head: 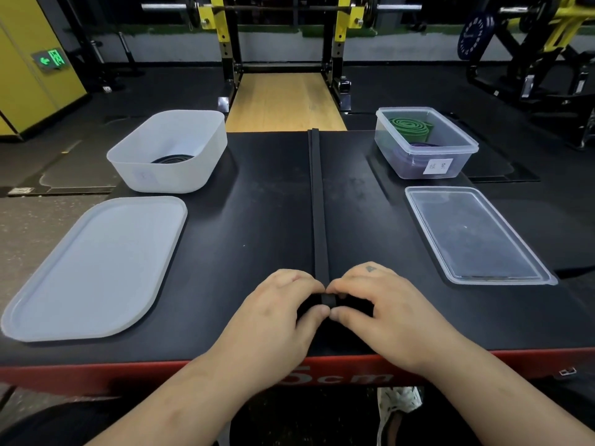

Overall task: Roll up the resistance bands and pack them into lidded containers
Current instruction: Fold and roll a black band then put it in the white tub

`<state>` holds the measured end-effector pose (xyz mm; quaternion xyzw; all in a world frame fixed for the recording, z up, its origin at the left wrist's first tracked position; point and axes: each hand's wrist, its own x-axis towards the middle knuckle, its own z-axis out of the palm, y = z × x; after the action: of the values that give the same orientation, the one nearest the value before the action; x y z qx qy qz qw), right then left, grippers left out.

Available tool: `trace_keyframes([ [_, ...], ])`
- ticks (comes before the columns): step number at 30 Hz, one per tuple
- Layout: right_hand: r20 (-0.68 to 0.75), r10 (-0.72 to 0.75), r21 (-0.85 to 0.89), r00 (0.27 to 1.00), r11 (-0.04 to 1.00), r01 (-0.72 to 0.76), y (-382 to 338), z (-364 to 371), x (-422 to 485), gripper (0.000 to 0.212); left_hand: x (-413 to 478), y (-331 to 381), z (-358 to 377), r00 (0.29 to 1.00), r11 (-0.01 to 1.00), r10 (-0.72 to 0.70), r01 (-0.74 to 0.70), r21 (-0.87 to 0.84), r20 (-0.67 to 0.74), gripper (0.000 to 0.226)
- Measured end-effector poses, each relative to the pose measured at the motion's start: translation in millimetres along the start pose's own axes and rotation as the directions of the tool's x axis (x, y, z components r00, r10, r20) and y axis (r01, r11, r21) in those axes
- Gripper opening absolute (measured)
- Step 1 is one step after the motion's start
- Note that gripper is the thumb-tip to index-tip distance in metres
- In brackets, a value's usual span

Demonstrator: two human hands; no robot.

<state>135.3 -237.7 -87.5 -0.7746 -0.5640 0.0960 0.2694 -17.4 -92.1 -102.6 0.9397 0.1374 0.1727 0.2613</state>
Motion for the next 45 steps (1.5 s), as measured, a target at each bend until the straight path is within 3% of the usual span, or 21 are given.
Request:
trace_keyframes([
  [9,-0.095,0.101,0.090,0.990,0.992,-0.092,-2,5,0,0.024,14,-4,2,0.998,0.999,-0.021,0.019,-0.029,-0.063,0.013],
  [22,-0.139,0.150,0.116,0.979,0.984,-0.134,-7,0,2,0.024,17,-7,2,0.997,1.000,0.016,-0.015,0.014,-0.079,0.026],
  [34,-0.086,0.154,0.135,0.984,0.981,-0.142,-9,1,10,0.030,19,-7,3,0.997,0.998,-0.042,0.045,0.044,-0.068,0.026],
  [45,-0.017,0.165,0.050,0.986,0.985,-0.164,2,5,12,0.032,22,-14,1,0.999,0.996,0.031,-0.028,0.080,-0.036,0.038],
])
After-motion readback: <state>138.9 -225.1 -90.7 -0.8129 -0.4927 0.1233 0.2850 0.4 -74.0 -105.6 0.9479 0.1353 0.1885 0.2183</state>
